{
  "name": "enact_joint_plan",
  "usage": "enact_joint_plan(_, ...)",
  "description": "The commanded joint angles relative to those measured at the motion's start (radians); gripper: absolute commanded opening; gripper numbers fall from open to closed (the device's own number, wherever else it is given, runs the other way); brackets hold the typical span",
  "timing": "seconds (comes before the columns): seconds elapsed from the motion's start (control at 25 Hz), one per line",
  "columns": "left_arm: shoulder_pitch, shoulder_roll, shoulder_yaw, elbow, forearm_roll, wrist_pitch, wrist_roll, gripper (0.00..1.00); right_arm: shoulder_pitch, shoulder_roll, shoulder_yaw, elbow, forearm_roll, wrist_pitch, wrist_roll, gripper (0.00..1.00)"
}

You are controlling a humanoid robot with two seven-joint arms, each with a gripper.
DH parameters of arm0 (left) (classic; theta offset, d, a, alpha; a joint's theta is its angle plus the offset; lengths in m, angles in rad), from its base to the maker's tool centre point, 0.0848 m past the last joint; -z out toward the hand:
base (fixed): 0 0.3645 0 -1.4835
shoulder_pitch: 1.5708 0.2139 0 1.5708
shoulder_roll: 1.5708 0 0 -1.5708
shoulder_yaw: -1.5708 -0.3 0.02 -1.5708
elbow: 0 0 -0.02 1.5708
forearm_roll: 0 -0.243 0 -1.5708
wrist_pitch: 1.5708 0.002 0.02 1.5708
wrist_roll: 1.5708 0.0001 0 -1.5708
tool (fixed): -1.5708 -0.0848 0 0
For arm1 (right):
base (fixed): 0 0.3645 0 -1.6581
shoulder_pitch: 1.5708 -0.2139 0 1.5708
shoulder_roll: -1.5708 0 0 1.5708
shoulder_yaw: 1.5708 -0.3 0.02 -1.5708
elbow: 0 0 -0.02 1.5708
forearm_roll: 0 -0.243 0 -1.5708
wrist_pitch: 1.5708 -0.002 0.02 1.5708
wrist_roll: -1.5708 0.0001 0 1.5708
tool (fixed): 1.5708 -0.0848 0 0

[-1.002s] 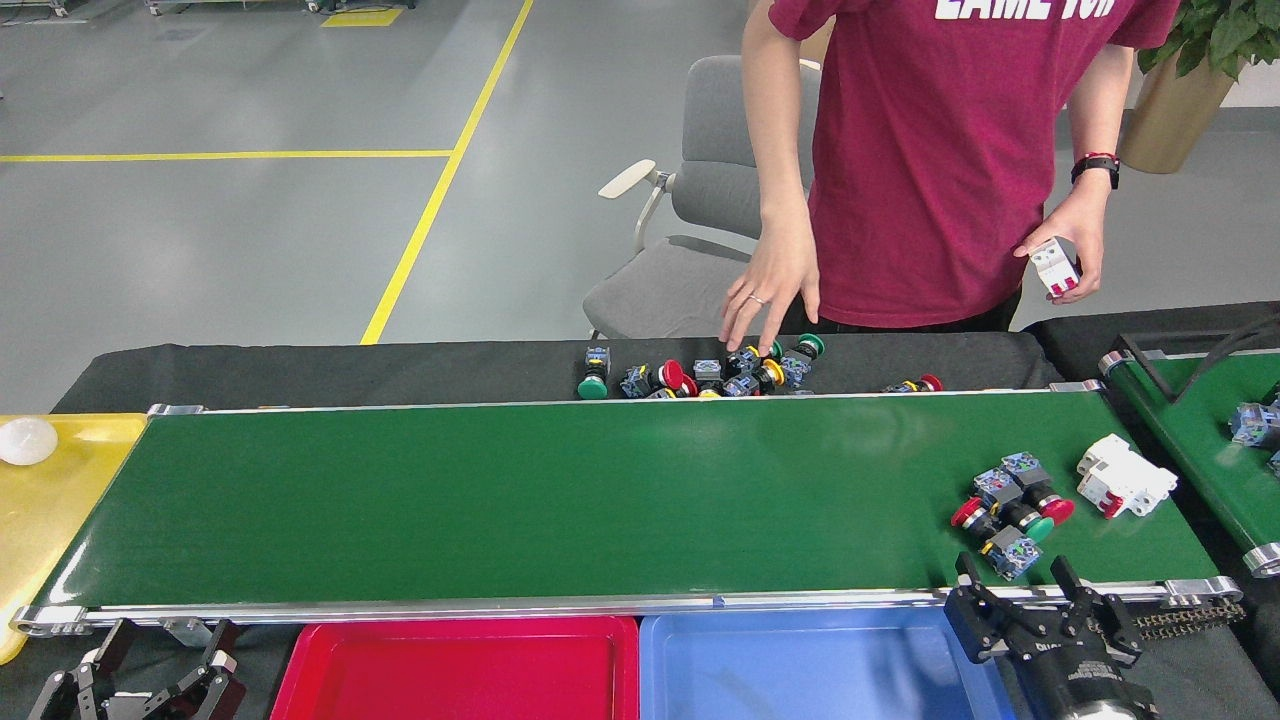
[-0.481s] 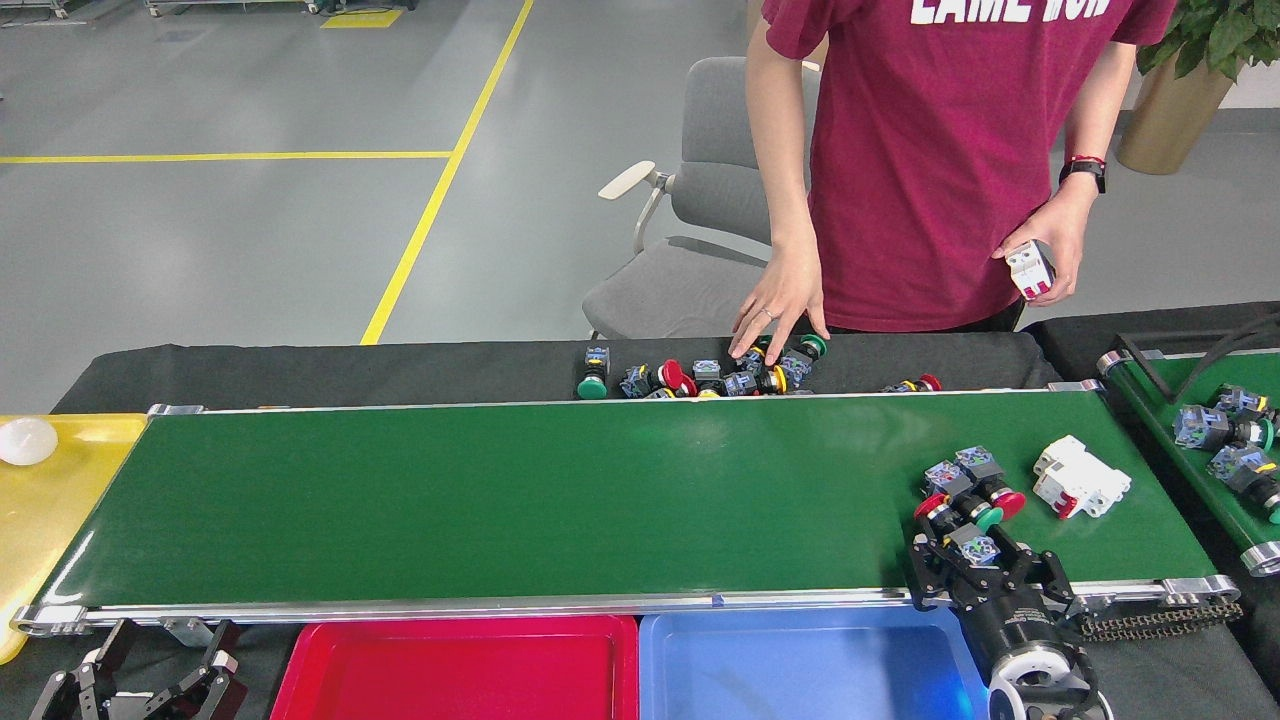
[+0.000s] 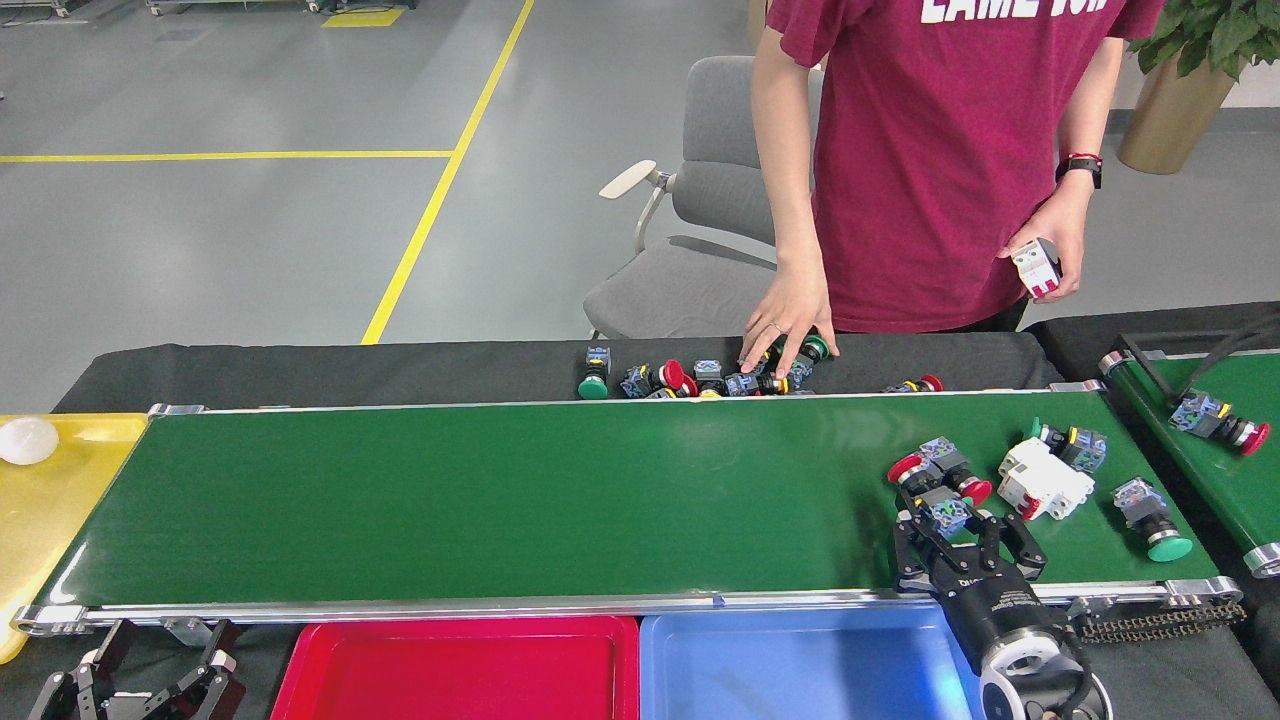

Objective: Pick switch part from conveyor to tray

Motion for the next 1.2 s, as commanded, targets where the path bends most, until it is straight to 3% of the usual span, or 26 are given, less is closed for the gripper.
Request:
enact_joint_plan(0.0, -0.001, 0.007, 0.005, -0.012, 0.0, 0.002, 0.004, 1.0, 0.019, -0.007, 0.002, -0.06, -0.013, -0.078, 0.011, 0.3)
enact_joint_plan(0.2, -0.001, 0.009, 0.008, -0.011, 0.0, 0.002, 0.004, 1.0, 0.066, 0.033, 0.046, -0.083, -0.013, -0.38, 0.015, 0.31)
enact_joint_plan(0.28, -0.001, 0.007, 0.004, -0.011, 0.0, 0.002, 0.004, 1.0, 0.066, 0.05, 0.092, -0.081, -0.013, -0.435, 0.015, 0.32)
enact_joint_plan(0.64, -0.002, 0.007, 0.002, -0.012, 0.0, 0.002, 0.004, 1.0, 0.057, 0.068, 0.398, 0.0, -0.008, -0.44, 0.031, 0.35)
enact_joint_plan(0.72, -0.002, 0.007, 0.002, -0.012, 0.0, 0.002, 0.004, 1.0, 0.057, 0.09, 0.415, 0.012, 0.002, -0.439, 0.031, 0.4)
enact_joint_plan(0.76, -0.002, 0.007, 0.002, -0.012, 0.0, 0.002, 0.004, 1.0, 0.057, 0.107, 0.418, 0.034, 0.01, -0.437, 0.032, 0.51)
enact_joint_plan(0.84, -0.002, 0.007, 0.002, -0.012, 0.0, 0.002, 0.004, 1.0, 0.057, 0.148, 0.419, 0.061, 0.022, -0.397, 0.038, 0.91)
enact_joint_plan(0.88, -0.004, 0.007, 0.002, -0.012, 0.0, 0.002, 0.004, 1.0, 0.056, 0.16, 0.421, 0.066, 0.022, -0.357, 0.046, 0.96)
enact_joint_plan(1.16, -0.004, 0.006, 0.002, -0.012, 0.0, 0.002, 0.004, 1.0, 0.033, 0.163, 0.43, 0.054, 0.022, -0.325, 0.083, 0.96)
